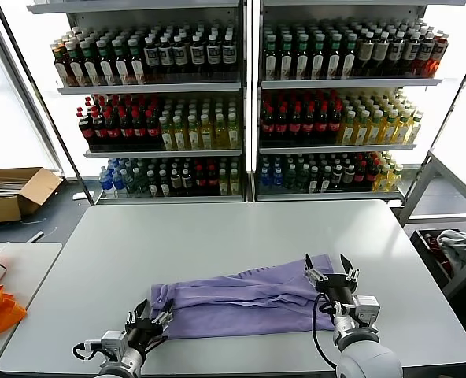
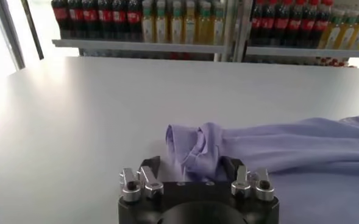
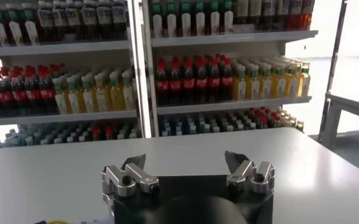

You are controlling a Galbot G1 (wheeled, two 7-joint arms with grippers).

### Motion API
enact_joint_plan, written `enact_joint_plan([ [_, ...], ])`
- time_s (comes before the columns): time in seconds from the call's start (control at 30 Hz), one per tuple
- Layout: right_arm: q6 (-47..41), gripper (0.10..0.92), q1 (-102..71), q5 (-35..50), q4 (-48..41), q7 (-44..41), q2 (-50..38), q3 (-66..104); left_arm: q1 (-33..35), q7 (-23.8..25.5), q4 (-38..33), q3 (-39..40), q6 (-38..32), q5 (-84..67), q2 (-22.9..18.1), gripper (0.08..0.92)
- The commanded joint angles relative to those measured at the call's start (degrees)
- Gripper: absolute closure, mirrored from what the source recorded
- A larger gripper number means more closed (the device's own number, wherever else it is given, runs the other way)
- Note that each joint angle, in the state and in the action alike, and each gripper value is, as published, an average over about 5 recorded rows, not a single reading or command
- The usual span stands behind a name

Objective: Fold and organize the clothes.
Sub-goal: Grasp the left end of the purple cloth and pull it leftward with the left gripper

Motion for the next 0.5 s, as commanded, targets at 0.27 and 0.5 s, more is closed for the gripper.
enact_joint_plan([
  [0.27, -0.2, 0.203, 0.6, 0.3, 0.5, 0.0, 0.0, 0.2, 0.3, 0.1, 0.0, 0.2, -0.5, -0.5, -0.3, 0.597],
  [0.5, -0.3, 0.203, 1.9, 0.7, -0.6, 0.2, 0.0, 0.0, 0.0, 0.4, -2.2, -3.1, -2.8, 2.0, 1.3, 0.797],
])
